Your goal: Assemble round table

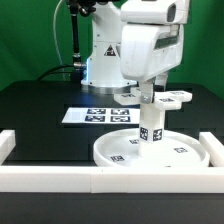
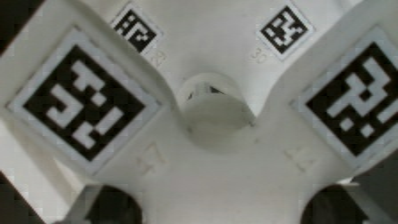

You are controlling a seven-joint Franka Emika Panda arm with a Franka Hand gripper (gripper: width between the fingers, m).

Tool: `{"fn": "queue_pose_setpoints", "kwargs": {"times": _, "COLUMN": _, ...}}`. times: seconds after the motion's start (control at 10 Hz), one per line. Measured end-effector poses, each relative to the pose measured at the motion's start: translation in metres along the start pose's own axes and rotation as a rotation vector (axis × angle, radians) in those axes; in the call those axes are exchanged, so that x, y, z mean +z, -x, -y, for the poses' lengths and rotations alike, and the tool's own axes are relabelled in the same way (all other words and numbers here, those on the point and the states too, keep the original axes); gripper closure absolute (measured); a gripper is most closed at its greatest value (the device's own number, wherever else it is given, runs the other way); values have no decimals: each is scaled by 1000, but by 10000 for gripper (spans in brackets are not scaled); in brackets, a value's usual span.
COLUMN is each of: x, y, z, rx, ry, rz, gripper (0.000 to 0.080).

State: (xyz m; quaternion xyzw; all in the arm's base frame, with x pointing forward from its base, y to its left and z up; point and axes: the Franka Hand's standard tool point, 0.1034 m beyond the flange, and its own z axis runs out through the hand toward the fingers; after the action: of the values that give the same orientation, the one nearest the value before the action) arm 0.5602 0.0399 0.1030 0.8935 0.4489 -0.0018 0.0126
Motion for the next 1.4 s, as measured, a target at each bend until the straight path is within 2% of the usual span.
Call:
{"fn": "queue_pose_setpoints", "kwargs": {"times": 0.4, "x": 1, "y": 0, "z": 1, "rx": 491, "ry": -12, "rz": -14, "gripper": 362}}
{"fn": "queue_pose_setpoints", "kwargs": {"times": 0.6, "x": 1, "y": 1, "z": 2, "rx": 696, "ry": -3, "rz": -46, "gripper": 361}}
{"fn": "queue_pose_setpoints", "kwargs": {"times": 1.1, "x": 1, "y": 1, "z": 2, "rx": 979, "ry": -15, "rz": -49, "gripper": 361}}
{"fn": "queue_pose_setpoints", "kwargs": {"times": 1.4, "x": 2, "y": 1, "z": 2, "rx": 1385, "ry": -54, "rz": -73, "gripper": 360}}
